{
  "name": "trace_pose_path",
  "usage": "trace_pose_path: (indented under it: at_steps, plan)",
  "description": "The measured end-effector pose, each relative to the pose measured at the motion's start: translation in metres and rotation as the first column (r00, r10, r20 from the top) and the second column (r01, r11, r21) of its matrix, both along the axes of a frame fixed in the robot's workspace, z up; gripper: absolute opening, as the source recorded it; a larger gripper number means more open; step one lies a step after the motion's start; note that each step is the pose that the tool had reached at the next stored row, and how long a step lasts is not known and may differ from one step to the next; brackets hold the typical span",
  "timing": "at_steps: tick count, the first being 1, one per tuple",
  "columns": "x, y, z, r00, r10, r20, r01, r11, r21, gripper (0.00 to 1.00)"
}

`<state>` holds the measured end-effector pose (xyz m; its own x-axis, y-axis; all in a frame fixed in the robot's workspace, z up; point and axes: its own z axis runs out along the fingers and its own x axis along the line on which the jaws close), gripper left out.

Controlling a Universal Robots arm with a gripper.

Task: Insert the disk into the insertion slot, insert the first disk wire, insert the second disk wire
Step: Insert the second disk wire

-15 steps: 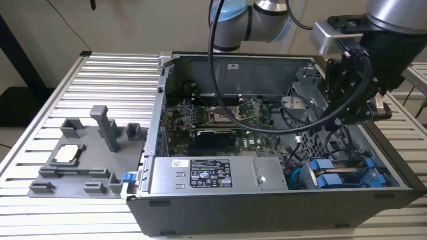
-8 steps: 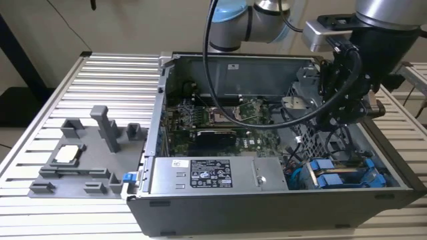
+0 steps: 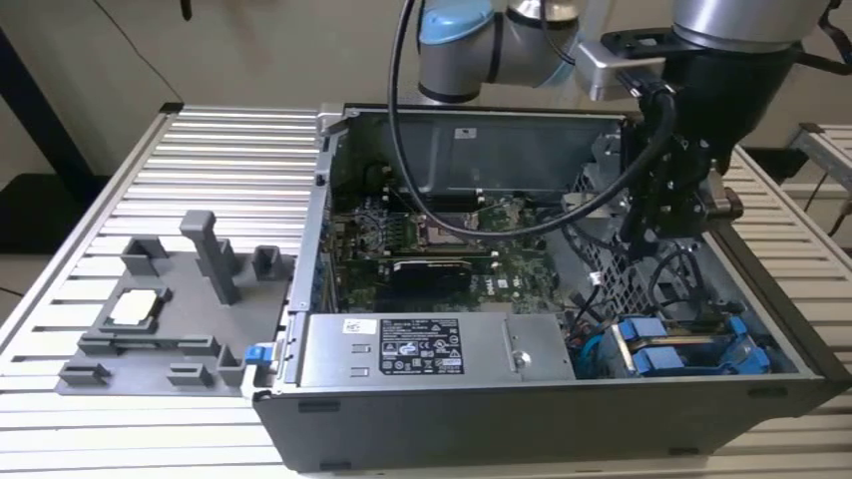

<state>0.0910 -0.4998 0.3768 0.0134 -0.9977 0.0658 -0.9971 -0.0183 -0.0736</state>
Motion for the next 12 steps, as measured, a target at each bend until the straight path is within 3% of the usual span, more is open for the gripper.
trace_pose_path:
  at_steps: [5,9,12]
  plan:
    - [-0.0093,0.0051,-0.0025,0.9992,0.001,0.0394,0.0,0.9998,-0.0189,0.27]
    - [-0.017,0.0052,-0.0046,0.9973,0.002,0.0732,0.0,0.9998,-0.022,0.27]
    - [-0.021,0.0051,-0.0052,0.9953,0.004,0.0967,-0.001,0.9995,-0.0306,0.27]
